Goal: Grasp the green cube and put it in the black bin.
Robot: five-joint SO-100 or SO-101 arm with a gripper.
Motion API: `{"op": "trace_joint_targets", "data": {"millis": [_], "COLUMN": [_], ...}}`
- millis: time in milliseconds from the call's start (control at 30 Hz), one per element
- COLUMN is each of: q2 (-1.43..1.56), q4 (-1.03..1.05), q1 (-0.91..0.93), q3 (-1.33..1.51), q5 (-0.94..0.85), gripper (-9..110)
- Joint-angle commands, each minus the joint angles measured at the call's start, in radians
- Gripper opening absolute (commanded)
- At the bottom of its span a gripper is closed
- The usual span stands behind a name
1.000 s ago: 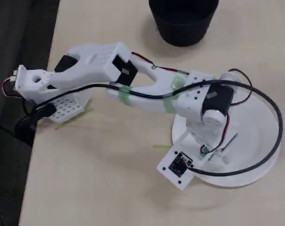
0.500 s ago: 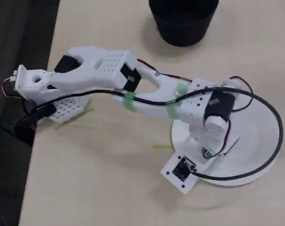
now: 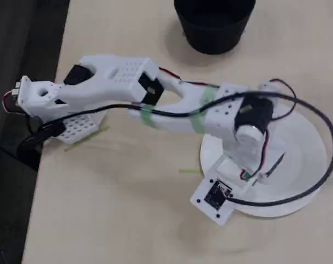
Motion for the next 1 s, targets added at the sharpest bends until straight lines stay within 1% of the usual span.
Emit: {"op": "trace_joint_targets", "data": {"millis": [0, 100, 200, 333, 467, 533, 633, 967], "q2": [0.259, 0.403, 0.497, 0.505, 0.457, 0.437, 0.419, 0.422], "q4": [-0.002, 0.003, 0.003, 0.003, -0.003, -0.002, 0.002, 0.003], "q1": [-0.095, -0.265, -0.5, -0.811, -1.02, -1.074, -1.106, -1.049], "q3": [-0.115, -0.057, 0.046, 0.091, 0.081, 0.083, 0.1, 0.259], "q5": [-0.098, -0.262, -0.354, -0.331, -0.256, -0.225, -0.201, -0.127], "gripper": [0, 0, 0, 0, 0, 0, 0, 0]}}
